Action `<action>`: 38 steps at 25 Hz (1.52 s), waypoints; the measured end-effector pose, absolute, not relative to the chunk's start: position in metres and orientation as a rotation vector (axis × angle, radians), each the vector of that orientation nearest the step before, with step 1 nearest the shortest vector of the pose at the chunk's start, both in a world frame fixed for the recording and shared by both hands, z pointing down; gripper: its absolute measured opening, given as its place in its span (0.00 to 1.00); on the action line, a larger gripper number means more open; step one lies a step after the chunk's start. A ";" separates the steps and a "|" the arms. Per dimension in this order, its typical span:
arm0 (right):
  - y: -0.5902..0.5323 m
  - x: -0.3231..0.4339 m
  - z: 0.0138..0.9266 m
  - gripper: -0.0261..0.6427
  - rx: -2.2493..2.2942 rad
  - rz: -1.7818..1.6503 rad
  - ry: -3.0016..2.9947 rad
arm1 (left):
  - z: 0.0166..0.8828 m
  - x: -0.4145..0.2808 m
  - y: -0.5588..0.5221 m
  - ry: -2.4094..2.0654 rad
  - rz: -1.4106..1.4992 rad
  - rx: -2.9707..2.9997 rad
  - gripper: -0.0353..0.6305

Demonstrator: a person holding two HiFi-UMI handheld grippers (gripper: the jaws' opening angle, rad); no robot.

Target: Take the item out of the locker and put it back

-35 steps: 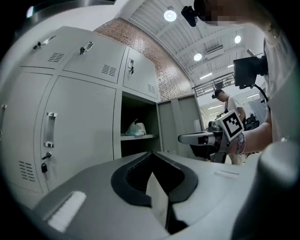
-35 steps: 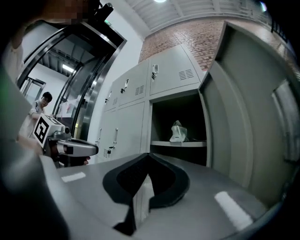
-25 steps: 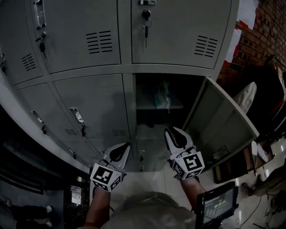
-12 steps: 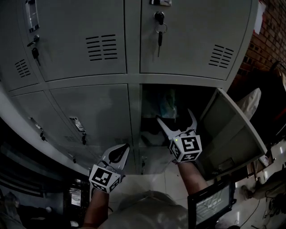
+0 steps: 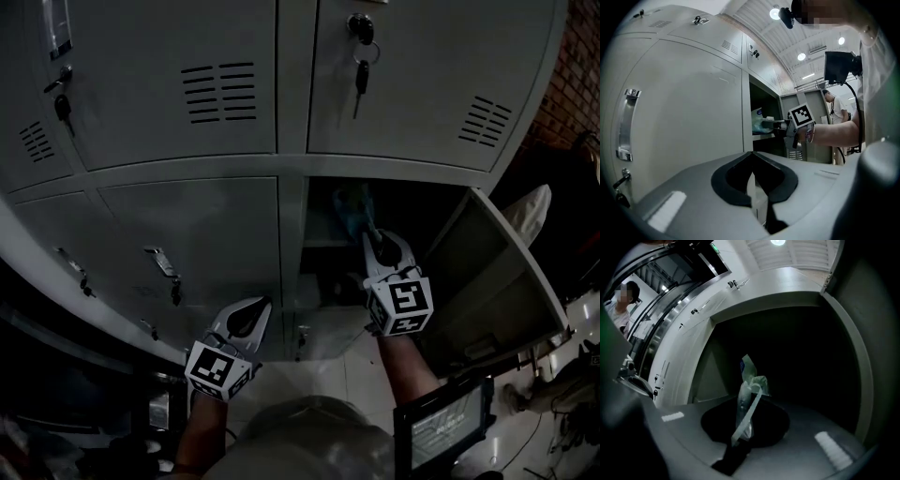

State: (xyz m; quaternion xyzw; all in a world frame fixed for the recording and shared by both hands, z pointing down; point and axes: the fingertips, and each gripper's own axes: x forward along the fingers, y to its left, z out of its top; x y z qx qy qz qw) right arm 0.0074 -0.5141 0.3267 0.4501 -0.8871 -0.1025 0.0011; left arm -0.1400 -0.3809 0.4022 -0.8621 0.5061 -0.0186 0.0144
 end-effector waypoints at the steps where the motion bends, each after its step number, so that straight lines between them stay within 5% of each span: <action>1: -0.512 0.009 0.324 0.06 1.428 -0.326 -2.790 | 0.403 -0.140 -0.380 1.568 -0.060 -2.691 0.06; 19: -0.425 0.028 0.325 0.06 1.505 -0.317 -2.881 | 0.412 -0.152 -0.357 1.522 -0.045 -2.745 0.06; 38: -0.259 0.133 0.368 0.06 1.215 -0.155 -2.992 | 0.426 -0.006 -0.203 1.687 -0.079 -2.674 0.06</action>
